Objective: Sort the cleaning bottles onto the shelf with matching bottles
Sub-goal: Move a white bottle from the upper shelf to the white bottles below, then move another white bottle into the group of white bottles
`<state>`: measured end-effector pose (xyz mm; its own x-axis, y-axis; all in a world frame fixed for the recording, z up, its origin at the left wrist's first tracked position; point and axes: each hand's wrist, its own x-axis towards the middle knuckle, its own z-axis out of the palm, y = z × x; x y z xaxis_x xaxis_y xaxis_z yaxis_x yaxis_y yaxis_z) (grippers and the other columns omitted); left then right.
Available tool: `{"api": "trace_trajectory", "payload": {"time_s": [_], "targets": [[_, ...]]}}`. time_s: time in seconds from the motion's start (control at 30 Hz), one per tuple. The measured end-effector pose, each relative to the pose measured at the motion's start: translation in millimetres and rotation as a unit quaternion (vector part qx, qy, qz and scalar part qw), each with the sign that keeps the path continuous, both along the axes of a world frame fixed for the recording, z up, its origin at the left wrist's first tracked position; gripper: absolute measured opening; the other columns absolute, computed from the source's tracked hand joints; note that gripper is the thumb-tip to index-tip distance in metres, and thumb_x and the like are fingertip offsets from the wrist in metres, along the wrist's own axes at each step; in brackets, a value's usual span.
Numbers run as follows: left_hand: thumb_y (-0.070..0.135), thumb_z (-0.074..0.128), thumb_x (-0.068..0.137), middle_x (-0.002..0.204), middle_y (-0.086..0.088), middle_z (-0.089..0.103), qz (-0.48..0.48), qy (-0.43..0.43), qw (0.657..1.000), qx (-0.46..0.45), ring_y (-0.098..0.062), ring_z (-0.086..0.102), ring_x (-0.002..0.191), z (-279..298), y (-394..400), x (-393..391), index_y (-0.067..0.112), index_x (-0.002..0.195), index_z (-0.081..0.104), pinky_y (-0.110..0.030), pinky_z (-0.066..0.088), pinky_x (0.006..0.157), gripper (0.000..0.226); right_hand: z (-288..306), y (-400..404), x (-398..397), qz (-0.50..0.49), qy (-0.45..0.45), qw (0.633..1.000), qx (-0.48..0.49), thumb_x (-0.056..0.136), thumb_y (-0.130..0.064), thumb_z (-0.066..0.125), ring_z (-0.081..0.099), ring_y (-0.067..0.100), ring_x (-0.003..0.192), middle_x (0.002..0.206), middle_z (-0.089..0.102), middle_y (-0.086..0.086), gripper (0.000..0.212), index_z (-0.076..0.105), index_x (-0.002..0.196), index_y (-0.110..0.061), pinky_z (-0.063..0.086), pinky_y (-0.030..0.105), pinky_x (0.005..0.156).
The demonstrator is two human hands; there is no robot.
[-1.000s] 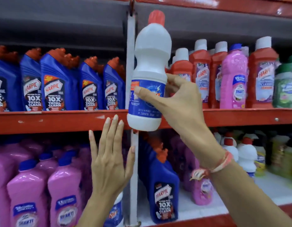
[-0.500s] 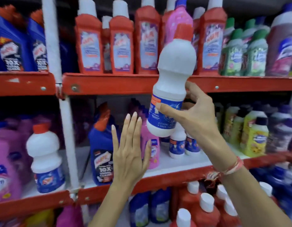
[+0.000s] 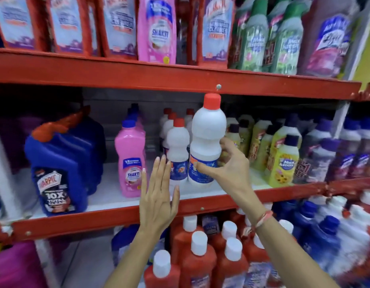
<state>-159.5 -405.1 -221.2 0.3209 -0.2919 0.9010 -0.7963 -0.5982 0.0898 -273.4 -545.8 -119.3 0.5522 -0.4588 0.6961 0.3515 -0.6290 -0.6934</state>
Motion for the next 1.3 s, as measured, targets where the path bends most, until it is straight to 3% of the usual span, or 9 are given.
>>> {"api": "trace_trajectory", "payload": {"time_s": [0.13,0.27,0.53,0.63,0.93,1.07,1.13,1.2,1.3], "targets": [[0.033,0.041,0.098,0.162,-0.011,0.030,0.045,-0.013,0.999,0.028,-0.023,0.021,0.152,-10.3,-9.3,9.4,0.005,0.152,0.034,-0.047,0.013,0.126,0.061,-24.4,-24.3,7.2,0.001,0.034,0.999,0.011,0.063,-0.021,0.091,0.067,0.010,0.101,0.114,0.070,-0.002,0.072,0.058,0.127,-0.016,0.057,0.024,0.082],[0.034,0.043,0.098,0.162,-0.011,0.030,0.090,-0.038,0.994,0.040,-0.024,0.023,0.152,-16.1,-11.9,15.3,0.004,0.151,0.035,-0.051,0.022,0.123,0.061,-39.3,-42.3,17.8,-0.011,0.050,0.998,0.030,0.063,-0.020,0.090,0.064,0.014,0.104,0.120,0.067,-0.001,0.077,0.056,0.132,-0.018,0.053,0.016,0.080],[0.036,0.040,0.100,0.159,-0.013,0.036,0.121,-0.084,0.988,0.037,-0.026,0.030,0.149,-21.8,-14.3,19.2,0.002,0.149,0.039,-0.052,0.029,0.119,0.060,-59.5,-60.3,38.8,-0.012,0.085,0.994,0.073,0.061,-0.021,0.092,0.066,0.018,0.104,0.113,0.064,-0.006,0.076,0.056,0.128,-0.018,0.055,0.024,0.081],[0.036,0.040,0.100,0.158,-0.014,0.036,0.123,-0.088,0.988,0.037,-0.026,0.031,0.149,-23.1,-15.0,19.8,0.002,0.149,0.039,-0.053,0.030,0.119,0.060,-61.0,-61.4,40.9,-0.001,0.085,0.993,0.077,0.061,-0.020,0.092,0.065,0.015,0.103,0.113,0.064,-0.008,0.077,0.055,0.129,-0.019,0.054,0.019,0.079],[0.037,0.037,0.101,0.159,-0.013,0.034,0.128,-0.074,0.988,0.052,-0.025,0.027,0.150,-22.7,-15.1,19.5,0.003,0.150,0.038,-0.048,0.022,0.124,0.060,-72.4,-54.1,36.2,0.010,0.072,0.994,0.086,0.066,-0.020,0.088,0.068,0.005,0.102,0.112,0.068,-0.013,0.076,0.049,0.129,-0.034,0.060,0.029,0.084],[0.037,0.038,0.101,0.161,-0.013,0.032,0.117,-0.041,0.990,0.060,-0.026,0.026,0.151,-20.8,-12.4,15.4,0.003,0.151,0.035,-0.047,0.020,0.124,0.061,-75.4,-46.7,33.6,0.012,0.066,0.993,0.093,0.070,-0.019,0.084,0.067,0.000,0.104,0.121,0.068,-0.007,0.083,0.047,0.143,-0.025,0.058,0.031,0.089],[0.036,0.041,0.099,0.162,-0.013,0.030,0.093,-0.020,0.994,0.061,-0.025,0.024,0.152,-18.2,-10.2,11.7,0.004,0.152,0.034,-0.048,0.018,0.125,0.062,-72.1,-38.1,29.5,-0.009,0.061,0.994,0.090,0.073,-0.013,0.083,0.063,-0.009,0.101,0.126,0.063,-0.009,0.084,0.043,0.146,-0.024,0.055,0.023,0.092],[0.034,0.043,0.098,0.162,-0.012,0.030,0.051,-0.006,0.997,0.062,-0.024,0.023,0.152,-14.9,-3.7,7.3,0.004,0.152,0.034,-0.050,0.018,0.124,0.062,-65.8,-21.6,25.1,-0.057,0.031,0.995,0.082,0.076,-0.013,0.081,0.056,-0.002,0.115,0.138,0.052,-0.006,0.084,0.040,0.147,-0.025,0.045,0.014,0.097],[0.029,0.047,0.096,0.159,-0.012,0.036,0.014,0.006,0.999,0.052,-0.025,0.026,0.151,-14.6,18.6,0.6,0.003,0.150,0.037,-0.053,0.021,0.123,0.060,-57.0,11.0,22.4,-0.126,-0.045,0.988,0.078,0.080,-0.011,0.077,0.045,0.014,0.132,0.144,0.041,0.003,0.073,0.044,0.143,-0.022,0.039,0.025,0.105]]}}
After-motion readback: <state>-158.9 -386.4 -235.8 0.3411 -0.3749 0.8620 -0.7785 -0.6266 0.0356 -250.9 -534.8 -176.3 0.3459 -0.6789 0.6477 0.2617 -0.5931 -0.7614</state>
